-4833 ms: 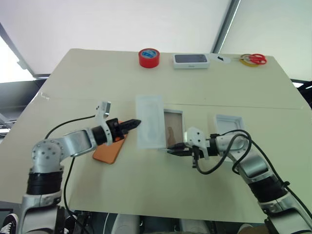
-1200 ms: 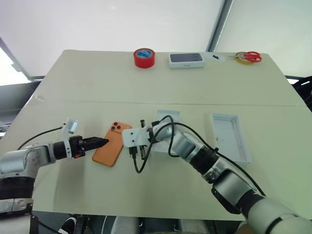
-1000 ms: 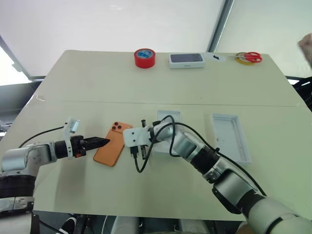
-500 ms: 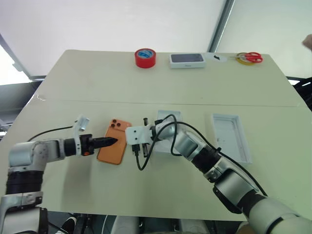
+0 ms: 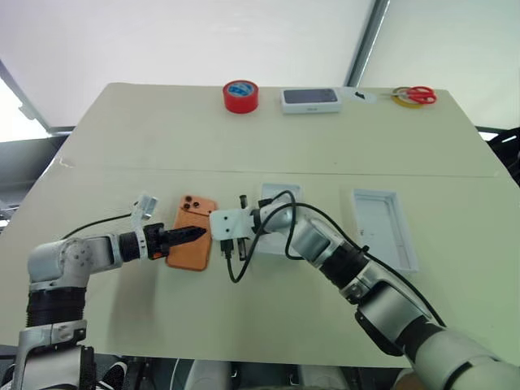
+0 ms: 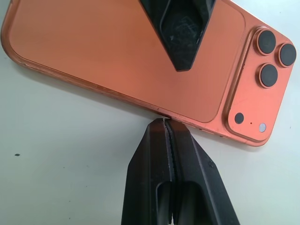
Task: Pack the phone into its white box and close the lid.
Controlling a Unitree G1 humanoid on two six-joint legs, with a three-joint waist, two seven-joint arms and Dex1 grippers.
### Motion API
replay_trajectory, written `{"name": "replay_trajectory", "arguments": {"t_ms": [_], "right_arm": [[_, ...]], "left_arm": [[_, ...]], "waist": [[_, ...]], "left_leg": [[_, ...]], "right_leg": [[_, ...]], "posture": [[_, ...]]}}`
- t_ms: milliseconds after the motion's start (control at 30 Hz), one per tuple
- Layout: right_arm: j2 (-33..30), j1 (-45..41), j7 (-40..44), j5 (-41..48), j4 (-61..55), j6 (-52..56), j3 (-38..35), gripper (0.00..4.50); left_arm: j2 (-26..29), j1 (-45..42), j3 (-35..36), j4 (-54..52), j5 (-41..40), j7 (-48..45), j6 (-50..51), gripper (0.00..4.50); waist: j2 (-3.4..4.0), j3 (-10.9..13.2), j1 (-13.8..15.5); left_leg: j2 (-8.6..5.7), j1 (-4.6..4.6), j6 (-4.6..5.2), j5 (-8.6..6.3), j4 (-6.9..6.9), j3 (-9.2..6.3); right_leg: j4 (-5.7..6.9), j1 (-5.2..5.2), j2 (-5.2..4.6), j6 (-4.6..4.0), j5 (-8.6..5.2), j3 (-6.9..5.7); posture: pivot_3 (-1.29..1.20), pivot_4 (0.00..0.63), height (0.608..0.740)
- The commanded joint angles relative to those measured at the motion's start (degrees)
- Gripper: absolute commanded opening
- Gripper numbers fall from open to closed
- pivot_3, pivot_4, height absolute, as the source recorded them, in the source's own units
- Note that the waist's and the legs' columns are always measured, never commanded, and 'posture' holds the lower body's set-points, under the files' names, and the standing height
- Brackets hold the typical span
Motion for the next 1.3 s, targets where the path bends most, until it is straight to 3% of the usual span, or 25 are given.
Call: {"name": "replay_trajectory", "arguments": {"t_ms": [33,167,367,500,600,767,933,1100,1200,1300], "right_arm": [[0.15,0.17,-0.37,-0.24,-1.07,-0.39,-0.66,0.00],[0.07,-0.04,-0.56,-0.24,-1.05,-0.35,-0.87,0.00],[0.22,-0.17,-1.40,0.76,-1.33,-0.48,-2.39,0.00],[1.27,0.19,0.35,8.28,-5.01,2.84,-8.75,0.00],[-2.48,2.38,9.28,18.68,-13.20,10.59,-14.47,0.87],[-13.42,8.59,15.86,22.13,-23.67,8.32,-16.28,3.38],[-23.75,16.48,17.61,19.54,-27.01,-1.46,-15.75,3.38],[-26.87,21.39,16.31,18.50,-26.51,-6.45,-15.68,3.38],[-25.87,22.02,13.86,18.24,-26.36,-5.93,-16.14,2.55],[-25.29,22.18,12.22,18.94,-27.33,-3.70,-16.85,1.06]], "left_arm": [[-1.67,0.52,-1.07,0.88,-1.69,0.56,2.95,2.11],[-2.30,0.72,-1.09,1.29,-2.34,0.81,4.07,0.14],[-3.22,1.36,2.22,2.17,-6.33,1.45,7.96,0.02],[-5.20,1.98,7.30,2.89,-9.46,3.07,9.85,0.02],[-7.79,2.18,11.66,0.18,-12.48,5.73,11.11,0.00],[-10.43,3.23,13.28,-5.46,-15.08,8.28,9.39,0.00],[-11.69,3.18,13.66,-6.68,-16.15,11.03,8.31,0.00],[-11.58,3.21,11.75,-6.64,-15.60,11.46,6.57,0.00],[-11.48,2.81,10.57,-6.03,-15.44,11.55,5.70,0.00],[-11.06,2.60,9.49,-5.75,-15.32,11.19,5.13,0.00]], "waist": [[0.00,0.00,0.00],[-0.05,-0.02,0.19],[-0.06,-0.01,-0.15],[-0.07,0.00,-0.20],[-0.10,0.04,-0.08],[-0.21,0.09,0.19],[-0.27,0.13,-0.05],[-0.31,0.20,-0.13],[-0.35,0.21,0.09],[-0.37,0.23,0.16]], "left_leg": [[0.00,0.00,0.00,0.00,0.00,0.00],[0.00,-0.01,0.00,0.00,0.01,0.00],[0.01,0.00,-0.04,0.02,-0.02,-0.01],[0.01,-0.04,-0.21,0.12,-0.03,0.01],[0.02,-0.07,-0.21,0.12,-0.03,0.00],[0.01,-0.09,0.10,-0.06,-0.02,0.00],[0.04,-0.09,0.09,-0.07,-0.06,0.00],[0.10,-0.09,-0.01,0.00,-0.11,0.01],[0.10,-0.09,-0.05,0.02,-0.07,0.01],[0.10,-0.09,-0.29,0.16,-0.05,0.01]], "right_leg": [[0.00,0.00,0.00,0.00,0.00,0.00],[0.00,0.00,0.00,0.00,0.00,0.00],[-0.01,-0.02,0.00,0.00,0.00,-0.01],[-0.02,-0.05,0.00,0.00,0.00,-0.01],[-0.03,-0.06,0.00,0.01,0.00,-0.01],[-0.09,-0.01,-0.02,0.02,0.01,-0.01],[-0.12,-0.04,-0.01,0.01,0.01,-0.01],[-0.12,-0.09,0.05,0.01,0.00,0.00],[-0.12,-0.06,0.04,0.01,0.00,0.00],[-0.14,-0.04,0.04,0.01,0.00,-0.01]], "posture": [[0.00,0.150,0.740],[0.00,0.150,0.740],[0.00,0.150,0.740],[0.00,0.150,0.740],[0.00,0.150,0.740],[0.00,0.150,0.740],[0.00,0.150,0.740],[0.00,0.150,0.740],[0.00,0.150,0.740],[0.00,0.150,0.740]]}}
